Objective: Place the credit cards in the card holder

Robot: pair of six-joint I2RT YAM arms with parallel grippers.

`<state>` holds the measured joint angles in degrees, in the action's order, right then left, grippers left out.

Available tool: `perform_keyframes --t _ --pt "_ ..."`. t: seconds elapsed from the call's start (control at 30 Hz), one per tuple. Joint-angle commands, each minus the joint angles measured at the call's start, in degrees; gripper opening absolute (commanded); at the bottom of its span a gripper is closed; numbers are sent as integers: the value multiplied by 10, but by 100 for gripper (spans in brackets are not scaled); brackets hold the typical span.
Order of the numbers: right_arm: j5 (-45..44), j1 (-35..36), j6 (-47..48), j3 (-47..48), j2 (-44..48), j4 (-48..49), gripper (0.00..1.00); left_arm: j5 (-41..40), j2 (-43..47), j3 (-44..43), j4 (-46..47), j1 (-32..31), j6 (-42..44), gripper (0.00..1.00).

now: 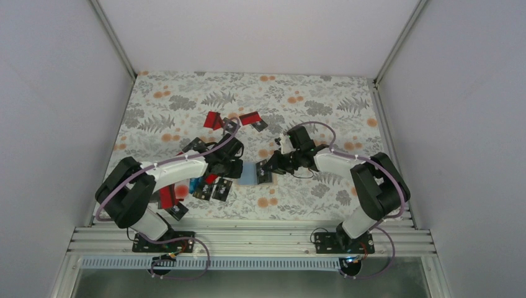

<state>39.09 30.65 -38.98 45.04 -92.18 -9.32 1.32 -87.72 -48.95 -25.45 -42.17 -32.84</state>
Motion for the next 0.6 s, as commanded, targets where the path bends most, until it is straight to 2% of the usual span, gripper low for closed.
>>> perform_keyframes --t 0.0,0.57 --pt "-7 14 6 18 -18 40 4 -25 -18 6 1 2 -12 20" --pt "-19 28 6 17 -90 84 4 -29 -42 29 13 1 -15 9"
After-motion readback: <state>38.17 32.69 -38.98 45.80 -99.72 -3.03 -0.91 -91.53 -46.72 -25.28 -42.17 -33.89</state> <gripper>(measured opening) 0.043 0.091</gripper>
